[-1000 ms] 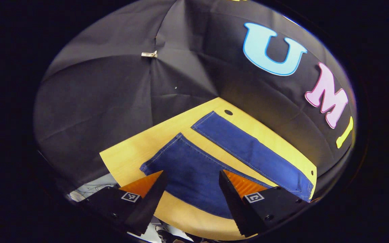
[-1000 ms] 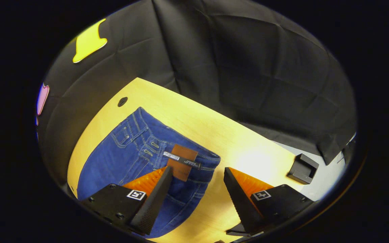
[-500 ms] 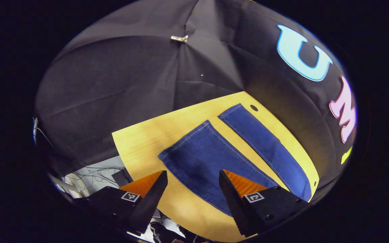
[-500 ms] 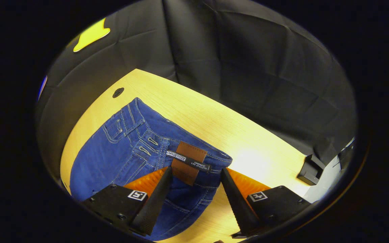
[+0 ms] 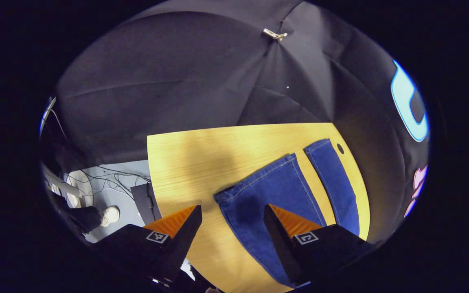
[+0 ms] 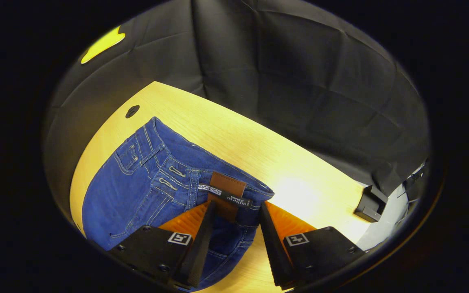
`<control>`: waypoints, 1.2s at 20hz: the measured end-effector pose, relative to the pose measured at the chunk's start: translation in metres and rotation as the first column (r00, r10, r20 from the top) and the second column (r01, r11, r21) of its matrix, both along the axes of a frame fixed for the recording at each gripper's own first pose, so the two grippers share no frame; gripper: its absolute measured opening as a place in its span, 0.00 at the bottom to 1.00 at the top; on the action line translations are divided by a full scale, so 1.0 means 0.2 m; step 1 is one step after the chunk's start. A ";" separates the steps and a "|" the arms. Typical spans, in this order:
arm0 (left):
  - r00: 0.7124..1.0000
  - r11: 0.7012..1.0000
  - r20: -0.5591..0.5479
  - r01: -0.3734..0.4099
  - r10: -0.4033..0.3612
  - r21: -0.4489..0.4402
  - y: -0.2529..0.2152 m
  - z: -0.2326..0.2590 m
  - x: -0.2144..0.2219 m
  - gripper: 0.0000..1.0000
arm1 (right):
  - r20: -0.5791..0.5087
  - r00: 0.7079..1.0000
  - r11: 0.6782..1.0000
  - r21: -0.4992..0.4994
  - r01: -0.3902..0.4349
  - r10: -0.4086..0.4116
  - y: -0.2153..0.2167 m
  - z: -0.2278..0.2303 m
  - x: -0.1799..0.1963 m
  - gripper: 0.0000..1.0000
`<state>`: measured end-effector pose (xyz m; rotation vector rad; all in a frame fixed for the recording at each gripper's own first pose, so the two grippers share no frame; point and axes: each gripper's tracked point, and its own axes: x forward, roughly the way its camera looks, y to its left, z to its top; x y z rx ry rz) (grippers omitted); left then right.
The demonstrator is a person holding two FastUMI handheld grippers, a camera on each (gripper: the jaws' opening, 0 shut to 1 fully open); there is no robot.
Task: Grasp the waist and the cuffs of the jeans and fold them to make the two legs overlap; first hold the waist and fold one-third of the jeans toward the cuffs, then hold the cuffs and fold the remaining one-third in the same direction to finish folding.
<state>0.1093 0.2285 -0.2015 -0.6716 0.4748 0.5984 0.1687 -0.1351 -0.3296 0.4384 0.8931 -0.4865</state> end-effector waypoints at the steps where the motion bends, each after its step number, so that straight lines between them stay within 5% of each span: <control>1: 1.000 1.000 -0.020 -0.016 0.016 -0.008 0.02 -0.03 0.01 0.96 | -0.001 1.000 1.000 0.010 0.005 -0.005 0.00 -0.01 0.00 0.67; 2: 0.999 0.999 -0.038 -0.023 0.023 -0.023 0.02 -0.05 0.03 0.96 | 0.001 1.000 1.000 0.012 0.004 -0.004 -0.01 -0.01 0.01 0.55; 5: 0.996 0.999 -0.079 -0.048 0.049 0.016 0.05 -0.04 0.07 0.94 | 0.017 1.000 0.999 0.036 -0.009 0.009 0.01 -0.01 0.02 0.43; 9: 0.974 0.995 -0.210 -0.064 0.079 0.078 0.09 -0.09 0.05 0.54 | 0.067 0.998 0.988 0.151 -0.030 0.020 0.06 -0.04 0.06 0.10; 12: 0.985 0.997 -0.159 -0.051 0.059 0.053 0.07 -0.08 0.12 0.24 | 0.108 0.994 0.965 0.258 -0.047 0.020 0.05 0.00 0.05 0.16; 16: 0.997 0.996 -0.042 -0.072 0.069 -0.056 0.07 -0.06 0.14 0.07 | 0.157 0.986 0.967 0.256 0.007 -0.048 0.03 0.01 0.06 0.06; 19: 0.997 0.983 -0.008 -0.083 0.083 -0.163 0.05 -0.05 0.11 0.07 | 0.147 0.989 0.976 0.214 -0.034 0.002 0.07 0.04 0.05 0.06; 24: 0.988 0.959 0.012 -0.148 0.155 -0.243 -0.01 0.13 0.06 0.07 | 0.200 0.974 0.940 0.339 0.030 -0.103 0.13 0.29 0.08 0.06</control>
